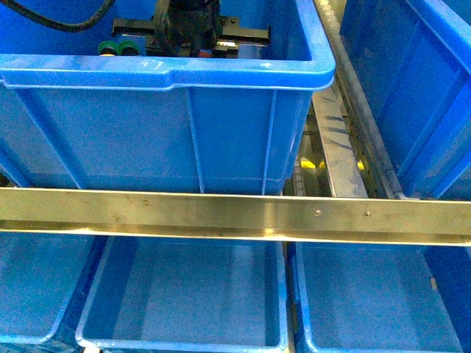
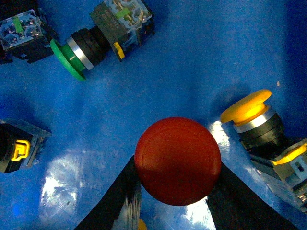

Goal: Pick red and yellow buttons and place in box

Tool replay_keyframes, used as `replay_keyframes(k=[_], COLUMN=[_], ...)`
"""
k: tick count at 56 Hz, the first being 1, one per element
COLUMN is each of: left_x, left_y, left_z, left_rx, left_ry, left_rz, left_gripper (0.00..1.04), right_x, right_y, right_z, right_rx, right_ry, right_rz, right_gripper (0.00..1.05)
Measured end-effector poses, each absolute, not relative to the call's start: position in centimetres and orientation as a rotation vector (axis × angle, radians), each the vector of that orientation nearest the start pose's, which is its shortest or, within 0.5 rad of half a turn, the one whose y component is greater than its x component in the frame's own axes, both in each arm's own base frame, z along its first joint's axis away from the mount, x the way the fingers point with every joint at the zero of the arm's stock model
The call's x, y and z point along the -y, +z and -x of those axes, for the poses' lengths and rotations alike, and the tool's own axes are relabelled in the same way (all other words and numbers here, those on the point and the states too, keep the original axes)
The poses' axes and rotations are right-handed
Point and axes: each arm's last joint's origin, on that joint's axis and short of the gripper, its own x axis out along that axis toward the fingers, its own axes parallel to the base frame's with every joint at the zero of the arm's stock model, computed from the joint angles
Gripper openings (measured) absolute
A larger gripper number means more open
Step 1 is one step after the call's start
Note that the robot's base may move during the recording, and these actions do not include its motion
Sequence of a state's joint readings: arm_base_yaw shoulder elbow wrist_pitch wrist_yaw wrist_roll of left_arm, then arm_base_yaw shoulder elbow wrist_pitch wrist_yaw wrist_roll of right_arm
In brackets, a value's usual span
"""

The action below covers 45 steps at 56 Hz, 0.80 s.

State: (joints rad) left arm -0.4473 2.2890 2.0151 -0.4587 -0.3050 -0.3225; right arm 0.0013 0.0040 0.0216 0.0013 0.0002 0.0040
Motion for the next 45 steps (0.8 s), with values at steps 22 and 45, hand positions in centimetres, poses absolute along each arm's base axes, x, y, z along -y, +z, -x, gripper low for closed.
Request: replay_keyframes(k=[22,45], left_x=[15.6,6.5], left_y=[31.9,31.2], left_z=[-40.1,-31.8], left_rx=[-0.409,-0.210], left_ry=[-0.230,-0.465], left_rz=[0.383,0.618], left_gripper=[0.31,0.31], right_x=[0.0,0.0], right_y=[17.1,17.1], right_z=[-9.7,-9.7], right_rx=[0.019,0.019], right_ry=[0.001,0.001], right_rz=[-0.004,-0.004], right_gripper=[0.97,0.97])
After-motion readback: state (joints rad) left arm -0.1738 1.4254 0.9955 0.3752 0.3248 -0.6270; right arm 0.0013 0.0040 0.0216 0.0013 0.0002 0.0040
